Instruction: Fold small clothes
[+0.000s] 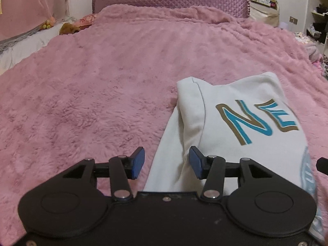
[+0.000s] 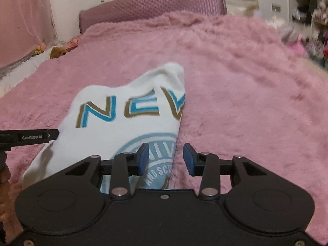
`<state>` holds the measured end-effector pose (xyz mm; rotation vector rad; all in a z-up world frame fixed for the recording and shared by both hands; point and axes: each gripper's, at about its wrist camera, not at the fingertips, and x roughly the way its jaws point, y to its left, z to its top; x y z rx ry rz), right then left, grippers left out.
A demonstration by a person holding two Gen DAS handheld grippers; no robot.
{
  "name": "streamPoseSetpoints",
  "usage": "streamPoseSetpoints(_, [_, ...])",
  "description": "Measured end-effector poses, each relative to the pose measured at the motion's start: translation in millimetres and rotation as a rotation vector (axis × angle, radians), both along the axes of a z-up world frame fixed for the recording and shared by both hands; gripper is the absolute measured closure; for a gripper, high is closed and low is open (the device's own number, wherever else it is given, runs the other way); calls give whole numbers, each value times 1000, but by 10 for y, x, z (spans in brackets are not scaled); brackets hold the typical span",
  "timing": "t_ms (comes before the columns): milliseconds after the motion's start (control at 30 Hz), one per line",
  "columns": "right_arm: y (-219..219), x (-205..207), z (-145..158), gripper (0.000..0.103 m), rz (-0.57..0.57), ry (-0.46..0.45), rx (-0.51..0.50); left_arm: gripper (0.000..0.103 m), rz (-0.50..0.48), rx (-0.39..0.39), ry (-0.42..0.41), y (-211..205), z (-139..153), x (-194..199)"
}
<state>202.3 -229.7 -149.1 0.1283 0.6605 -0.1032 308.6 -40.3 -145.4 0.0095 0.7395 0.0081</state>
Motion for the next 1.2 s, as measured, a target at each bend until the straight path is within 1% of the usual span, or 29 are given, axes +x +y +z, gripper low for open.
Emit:
streamPoseSetpoints(100, [-59,98,-233,69,-4,40,65,53,18,10,58,-6,-127,85])
streamPoseSetpoints(167, [-99,121,-344,69,-19,44,112,54,35,59,137,-34,-240,156])
streamPoseSetpoints(200, [-125,128,-364,69,-24,47,138,54,35,52,153,-25,-301,184])
streamPoseSetpoints(267, [-146,144,-351,69,-23,54,145,54,53,27,150,-6,-274,187])
streamPoseSetpoints(433, [-92,61,-190,69,-39,20,105,55,57,68,119,-57,-128,176])
streamPoseSetpoints(533, [-58,22,-61,69,-93,-15,67,54,41,64,71,-98,48,218])
streamPoseSetpoints(600, [-69,55,24,69,-103,-48,38,53,22,48,34,-143,167,294])
streamPoseSetpoints(667, [-132,166,78,69,-105,-49,27,53,6,33,10,-171,203,408])
streamPoseSetpoints(767, [-213,409,63,69,-97,-23,66,53,-36,11,28,-252,163,662])
streamPoseSetpoints(867, [-211,660,-86,69,-64,35,54,54,-54,25,70,-287,18,870])
streamPoseSetpoints(933, [-213,731,-223,69,-71,63,93,53,-64,32,105,-267,-147,980])
streamPoseSetpoints(967, [-215,739,-302,69,-78,63,109,53,-62,21,106,-224,-195,1003])
streamPoseSetpoints(1033, [-185,729,-394,68,-84,47,79,53,-58,10,108,-215,-246,1043])
streamPoseSetpoints(1133, [-149,697,-323,67,-75,29,52,51,-53,25,90,-222,-223,1019])
streamPoseSetpoints(1200, [-147,685,-194,67,-68,12,41,51,-35,-1,74,-174,-158,980])
